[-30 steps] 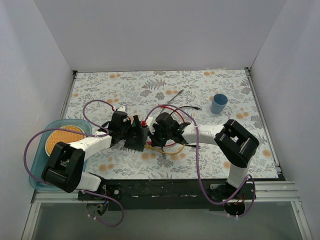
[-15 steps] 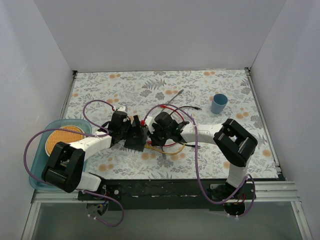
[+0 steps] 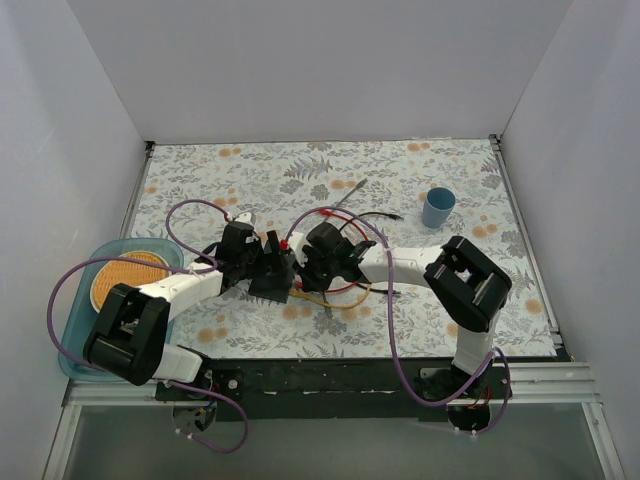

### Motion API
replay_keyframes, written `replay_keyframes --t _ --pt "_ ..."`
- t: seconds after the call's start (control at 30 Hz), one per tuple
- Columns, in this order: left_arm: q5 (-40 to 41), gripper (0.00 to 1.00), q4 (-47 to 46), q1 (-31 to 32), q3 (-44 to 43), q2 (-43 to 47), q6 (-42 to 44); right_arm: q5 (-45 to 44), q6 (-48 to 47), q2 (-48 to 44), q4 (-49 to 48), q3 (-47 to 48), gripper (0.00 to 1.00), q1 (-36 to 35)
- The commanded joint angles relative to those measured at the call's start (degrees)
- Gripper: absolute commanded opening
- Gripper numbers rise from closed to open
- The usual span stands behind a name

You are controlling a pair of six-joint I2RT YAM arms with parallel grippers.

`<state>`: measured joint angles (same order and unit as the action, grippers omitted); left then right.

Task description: Insert the plug into the switch port

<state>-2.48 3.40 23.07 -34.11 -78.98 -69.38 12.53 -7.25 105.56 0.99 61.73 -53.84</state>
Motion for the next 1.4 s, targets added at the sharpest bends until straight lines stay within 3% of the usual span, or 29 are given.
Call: replay_keyframes --t 0.0,0.87,1.37 --pt "-5.1 0.98 -0.8 0.1 0.0 0.8 -0.2 0.7 0.8 0.6 -1.9 3.7 0.01 -0.4" --pt "-7.9 0.98 1.2 0.2 -1.0 5.9 -0.9 -1.5 1.2 3.4 1.0 6.6 0.01 -1.3" --pt "-11.4 0.98 -0.5 0.1 -1.9 3.6 -0.6 -0.9 -1.4 3.3 3.5 9.3 0.01 -2.1"
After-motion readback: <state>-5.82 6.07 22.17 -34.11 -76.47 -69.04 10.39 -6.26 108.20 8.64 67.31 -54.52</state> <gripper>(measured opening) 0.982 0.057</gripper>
